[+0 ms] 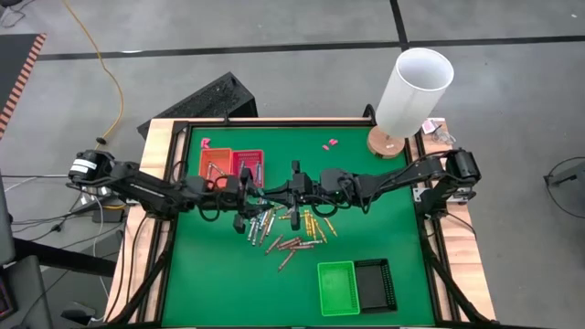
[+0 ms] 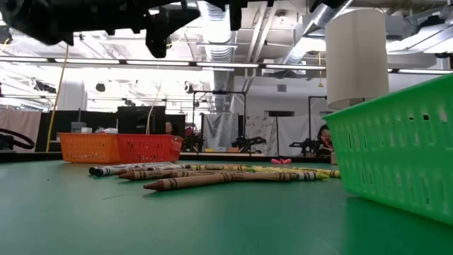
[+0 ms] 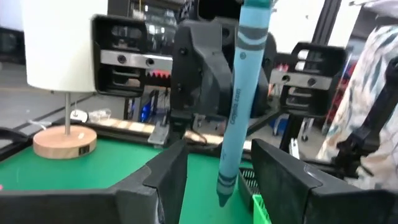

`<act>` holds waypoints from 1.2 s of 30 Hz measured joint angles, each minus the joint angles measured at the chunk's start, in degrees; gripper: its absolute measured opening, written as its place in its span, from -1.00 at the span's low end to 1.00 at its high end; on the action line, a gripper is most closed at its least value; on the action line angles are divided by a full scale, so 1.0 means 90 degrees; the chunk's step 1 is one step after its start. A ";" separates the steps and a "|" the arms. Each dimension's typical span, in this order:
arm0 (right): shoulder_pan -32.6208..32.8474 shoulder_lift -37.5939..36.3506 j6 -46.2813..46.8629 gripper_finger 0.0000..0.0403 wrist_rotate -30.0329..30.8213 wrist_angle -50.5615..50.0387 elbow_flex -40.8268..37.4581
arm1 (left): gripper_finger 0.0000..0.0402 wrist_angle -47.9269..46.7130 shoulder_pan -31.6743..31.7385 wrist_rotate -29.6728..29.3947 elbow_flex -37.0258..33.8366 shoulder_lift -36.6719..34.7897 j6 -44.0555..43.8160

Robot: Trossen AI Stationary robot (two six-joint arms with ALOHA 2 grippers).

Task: Sort crayons
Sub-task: Put the blue crayon into the red bin

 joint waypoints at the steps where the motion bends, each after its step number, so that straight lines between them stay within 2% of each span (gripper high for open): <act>1: 0.0001 0.0000 -0.0002 -1.00 0.0000 -0.0007 0.0000 | -0.21 -0.0254 0.0001 -0.0002 0.0102 0.0000 0.0010; 4: 0.0002 0.0000 -0.0005 -1.00 0.0000 -0.0012 0.0000 | -0.31 -0.0738 0.0002 -0.0015 0.0303 0.0000 0.0064; 14: -0.0001 0.0000 0.0005 -1.00 0.0005 -0.0099 0.0000 | -0.93 -0.0673 -0.0003 -0.0178 0.0318 0.0000 0.0155; 22: -0.0054 0.0000 0.0005 -0.97 0.0026 -0.0153 0.0000 | -0.97 -0.0692 0.0000 -0.0327 0.0318 0.0000 0.0202; 36: -0.0347 0.0000 -0.0012 -0.68 0.0066 -0.0693 -0.0002 | -0.97 -0.1326 0.0000 -0.1390 0.0318 -0.0002 -0.0228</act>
